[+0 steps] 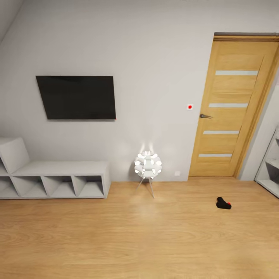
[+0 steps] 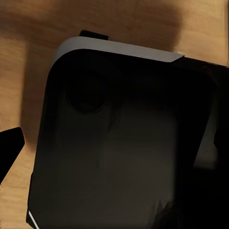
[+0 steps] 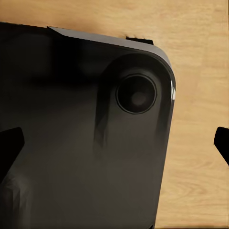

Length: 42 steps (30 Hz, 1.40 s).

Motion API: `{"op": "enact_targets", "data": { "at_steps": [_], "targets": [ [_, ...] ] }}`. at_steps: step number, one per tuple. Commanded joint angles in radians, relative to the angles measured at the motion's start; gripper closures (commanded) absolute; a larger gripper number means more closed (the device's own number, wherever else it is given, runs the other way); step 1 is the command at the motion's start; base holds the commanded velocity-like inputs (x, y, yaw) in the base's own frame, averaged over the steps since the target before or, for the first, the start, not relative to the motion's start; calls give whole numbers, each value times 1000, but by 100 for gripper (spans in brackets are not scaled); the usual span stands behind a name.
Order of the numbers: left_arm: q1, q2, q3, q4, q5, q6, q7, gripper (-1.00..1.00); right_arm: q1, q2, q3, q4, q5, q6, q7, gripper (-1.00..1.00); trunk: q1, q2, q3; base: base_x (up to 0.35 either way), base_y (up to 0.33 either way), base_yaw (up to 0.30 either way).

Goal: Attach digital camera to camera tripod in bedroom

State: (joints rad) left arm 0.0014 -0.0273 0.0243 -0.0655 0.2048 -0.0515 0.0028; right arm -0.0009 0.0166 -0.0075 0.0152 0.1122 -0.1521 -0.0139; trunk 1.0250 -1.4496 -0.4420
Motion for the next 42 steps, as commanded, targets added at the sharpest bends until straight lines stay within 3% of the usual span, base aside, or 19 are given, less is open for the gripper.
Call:
{"op": "enact_targets", "data": {
  "at_steps": [1,10,34,42],
  "targets": [
    [0,0,2,0,5,-2,0,-100,-1,0,-2,2,9,-4,-1,-100,0,0,-1,0,0,-240],
    [0,0,2,-1,5,-2,0,-100,-1,-1,-2,2,9,-3,-1,-100,0,0,-1,0,0,-174],
    [0,1,6,-1,8,-3,0,-100,-1,-1,0,2,9,1,3,-100,0,0,-1,0,0,-10],
    [0,4,7,0,17,-1,0,-100,-1,0,0,2,10,0,0,-100,0,0,-1,212,0,0]
  ]
}}
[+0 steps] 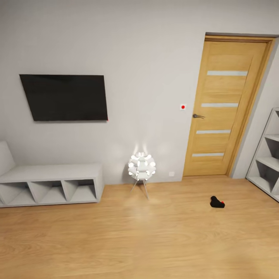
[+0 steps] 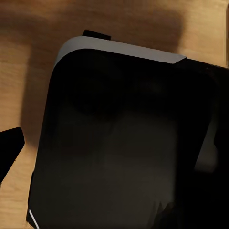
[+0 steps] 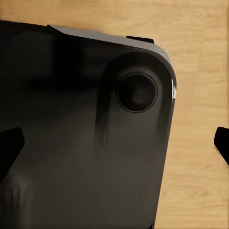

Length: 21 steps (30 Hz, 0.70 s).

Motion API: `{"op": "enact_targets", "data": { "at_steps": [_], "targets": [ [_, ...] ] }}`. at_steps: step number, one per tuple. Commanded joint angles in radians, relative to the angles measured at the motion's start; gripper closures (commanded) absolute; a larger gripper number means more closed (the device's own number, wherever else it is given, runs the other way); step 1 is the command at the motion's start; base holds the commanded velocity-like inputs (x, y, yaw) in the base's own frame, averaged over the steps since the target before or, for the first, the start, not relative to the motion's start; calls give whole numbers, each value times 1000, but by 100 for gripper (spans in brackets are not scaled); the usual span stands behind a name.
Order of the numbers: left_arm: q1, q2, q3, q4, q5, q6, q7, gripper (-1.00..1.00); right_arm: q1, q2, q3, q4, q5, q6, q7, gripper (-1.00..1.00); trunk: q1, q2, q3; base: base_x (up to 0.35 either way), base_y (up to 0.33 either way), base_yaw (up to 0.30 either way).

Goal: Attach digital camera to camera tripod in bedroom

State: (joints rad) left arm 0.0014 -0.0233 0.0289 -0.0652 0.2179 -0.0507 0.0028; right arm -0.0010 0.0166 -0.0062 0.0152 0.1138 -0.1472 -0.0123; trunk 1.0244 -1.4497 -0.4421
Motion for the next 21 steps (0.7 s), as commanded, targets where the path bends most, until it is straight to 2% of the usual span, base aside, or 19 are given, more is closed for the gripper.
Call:
{"op": "enact_targets", "data": {
  "at_steps": [1,21],
  "targets": [
    [0,0,2,0,5,-2,0,-100,-1,0,-1,2,9,-5,-1,-100,1,0,-1,306,0,0],
    [0,0,2,1,5,-1,0,-100,-1,0,-1,2,9,-8,-2,-100,1,0,-1,321,0,0]
  ]
}}
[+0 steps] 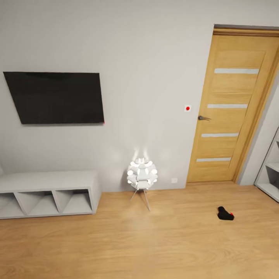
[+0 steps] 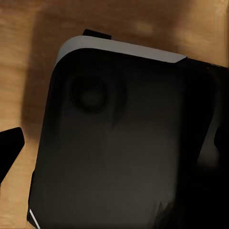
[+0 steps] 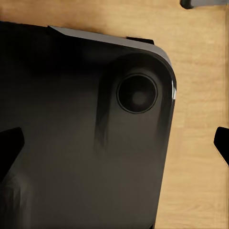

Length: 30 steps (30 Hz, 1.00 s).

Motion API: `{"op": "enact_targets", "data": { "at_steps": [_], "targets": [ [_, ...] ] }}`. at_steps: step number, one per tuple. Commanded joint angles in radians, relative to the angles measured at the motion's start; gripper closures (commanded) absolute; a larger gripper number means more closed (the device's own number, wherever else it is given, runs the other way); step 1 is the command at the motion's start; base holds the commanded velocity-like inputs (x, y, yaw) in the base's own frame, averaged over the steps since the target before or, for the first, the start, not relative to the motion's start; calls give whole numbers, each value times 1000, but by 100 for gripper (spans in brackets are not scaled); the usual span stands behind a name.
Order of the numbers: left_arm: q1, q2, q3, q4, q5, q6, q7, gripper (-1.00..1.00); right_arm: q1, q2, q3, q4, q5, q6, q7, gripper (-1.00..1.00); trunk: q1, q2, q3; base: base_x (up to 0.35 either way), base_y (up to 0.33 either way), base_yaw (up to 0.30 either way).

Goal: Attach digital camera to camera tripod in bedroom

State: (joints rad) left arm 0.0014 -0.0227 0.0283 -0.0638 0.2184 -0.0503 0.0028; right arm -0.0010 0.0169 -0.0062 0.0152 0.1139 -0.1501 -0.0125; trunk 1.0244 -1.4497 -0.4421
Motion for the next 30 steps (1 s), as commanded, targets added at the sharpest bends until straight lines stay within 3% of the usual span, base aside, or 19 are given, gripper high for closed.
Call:
{"op": "enact_targets", "data": {
  "at_steps": [1,30],
  "targets": [
    [0,0,2,-1,4,-2,0,-100,-1,0,-1,2,9,-5,-1,-100,1,0,-1,323,0,0],
    [0,1,4,-1,4,-2,0,-100,-1,0,-1,2,9,-5,-1,-100,1,0,-1,323,63,0]
  ]
}}
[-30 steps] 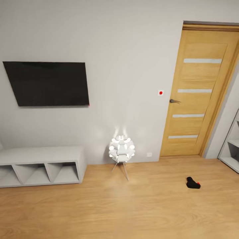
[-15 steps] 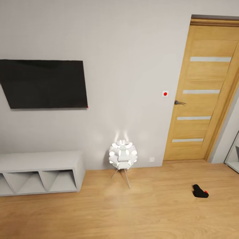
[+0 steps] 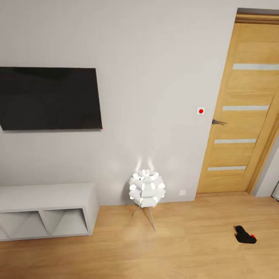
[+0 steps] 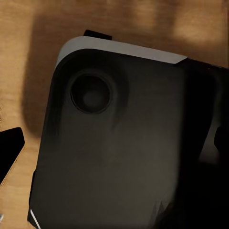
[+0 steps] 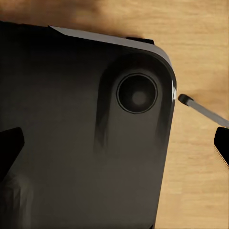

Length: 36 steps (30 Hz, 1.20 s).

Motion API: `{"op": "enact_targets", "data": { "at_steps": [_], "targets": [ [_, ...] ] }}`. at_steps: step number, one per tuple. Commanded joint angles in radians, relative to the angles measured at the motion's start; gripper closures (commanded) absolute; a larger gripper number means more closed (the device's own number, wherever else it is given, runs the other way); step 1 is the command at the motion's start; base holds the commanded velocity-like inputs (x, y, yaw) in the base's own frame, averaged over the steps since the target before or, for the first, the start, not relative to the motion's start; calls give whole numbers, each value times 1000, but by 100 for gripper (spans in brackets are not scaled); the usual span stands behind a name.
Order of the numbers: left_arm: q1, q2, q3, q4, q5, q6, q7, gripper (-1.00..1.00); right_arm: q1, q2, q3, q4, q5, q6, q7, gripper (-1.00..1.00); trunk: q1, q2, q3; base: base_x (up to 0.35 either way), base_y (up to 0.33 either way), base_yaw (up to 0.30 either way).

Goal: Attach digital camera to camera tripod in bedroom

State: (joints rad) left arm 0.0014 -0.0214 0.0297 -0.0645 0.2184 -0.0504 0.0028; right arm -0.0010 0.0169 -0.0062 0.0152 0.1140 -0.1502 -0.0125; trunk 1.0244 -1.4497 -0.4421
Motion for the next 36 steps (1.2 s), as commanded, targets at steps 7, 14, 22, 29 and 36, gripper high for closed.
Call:
{"op": "enact_targets", "data": {
  "at_steps": [7,14,22,29,36],
  "targets": [
    [0,0,2,0,4,-2,0,-100,0,0,-1,2,9,-5,-1,-100,1,0,-1,323,88,0],
    [0,-2,2,-1,3,-3,0,-100,0,-1,-1,2,9,-5,-1,-100,1,0,-1,323,88,-1],
    [0,-4,-5,-1,-3,-3,0,-100,0,0,-3,2,8,-5,-2,-100,1,0,-1,267,45,-137],
    [0,-5,-4,-1,-5,-3,0,-100,0,0,-3,2,7,-5,-2,-100,1,0,-1,56,6,-265],
    [0,-5,-2,-1,-5,-3,0,-100,0,0,-3,2,8,-5,-2,-100,1,0,-1,5,1,-285]
  ]
}}
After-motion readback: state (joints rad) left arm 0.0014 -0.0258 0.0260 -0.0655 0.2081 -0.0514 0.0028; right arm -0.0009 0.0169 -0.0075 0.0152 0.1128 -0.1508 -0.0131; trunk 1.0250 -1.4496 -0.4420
